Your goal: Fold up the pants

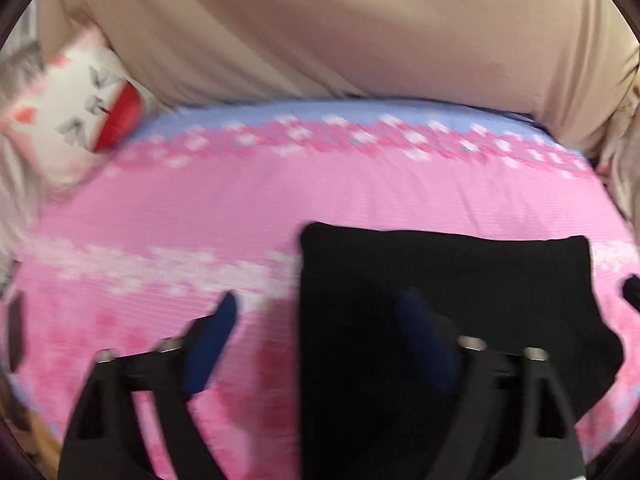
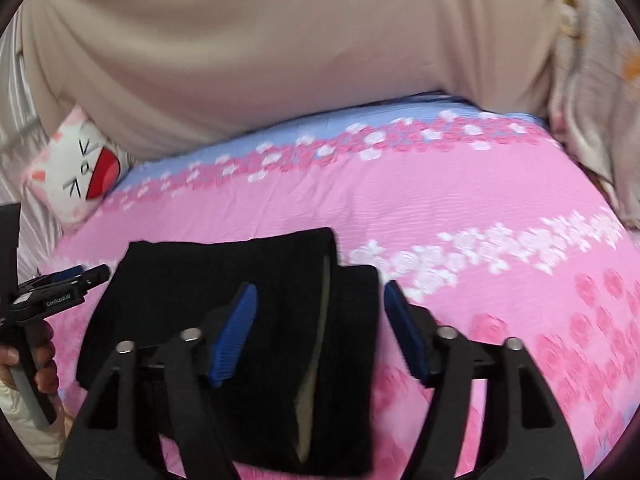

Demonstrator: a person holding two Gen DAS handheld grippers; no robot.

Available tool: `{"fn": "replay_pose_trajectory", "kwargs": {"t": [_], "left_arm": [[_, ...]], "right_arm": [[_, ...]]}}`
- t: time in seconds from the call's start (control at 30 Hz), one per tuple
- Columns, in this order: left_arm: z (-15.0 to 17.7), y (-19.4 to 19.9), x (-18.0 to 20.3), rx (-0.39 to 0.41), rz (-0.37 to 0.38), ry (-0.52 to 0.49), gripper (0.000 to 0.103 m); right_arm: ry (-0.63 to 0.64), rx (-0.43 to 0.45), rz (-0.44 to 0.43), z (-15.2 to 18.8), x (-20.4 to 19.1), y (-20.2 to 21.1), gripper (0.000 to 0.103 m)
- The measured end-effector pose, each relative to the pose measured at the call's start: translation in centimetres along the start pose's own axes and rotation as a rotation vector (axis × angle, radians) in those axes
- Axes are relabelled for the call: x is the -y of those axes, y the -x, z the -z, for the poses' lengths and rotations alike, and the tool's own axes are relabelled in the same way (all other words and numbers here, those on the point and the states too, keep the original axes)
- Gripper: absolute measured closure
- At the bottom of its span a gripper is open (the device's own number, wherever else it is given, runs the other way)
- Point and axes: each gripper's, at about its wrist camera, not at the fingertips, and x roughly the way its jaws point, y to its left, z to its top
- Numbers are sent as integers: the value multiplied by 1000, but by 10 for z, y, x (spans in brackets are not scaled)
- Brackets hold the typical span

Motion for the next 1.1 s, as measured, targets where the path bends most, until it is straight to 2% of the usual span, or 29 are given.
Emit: {"fn": "replay_pose_trajectory", "kwargs": {"t": [0.1, 0.17, 0.23, 0.37, 0.9, 1.0, 1.1], "left_arm": [[8, 3, -8, -21, -50, -10, 16], [15, 0, -11, -41, -77, -11, 16], [22, -4, -16, -60, -97, -9, 16], [36, -8, -20, -106, -90, -3, 16], [51, 1, -17, -99, -125, -34, 16], [54, 4, -18, -109, -100, -23, 16], [60, 1, -30, -169, 40, 45, 16]], "right_arm": [[-35, -34, 49, 5, 10, 0, 33], [-59, -53, 40, 11, 15, -2, 33], [-79, -75, 20, 19, 17, -2, 26], [-94, -103, -8, 27, 15, -9, 25], [-101, -119, -22, 38, 9, -6, 25], [-111, -120, -34, 39, 9, -4, 24], [-159, -141, -93, 42, 15, -6, 23]]}}
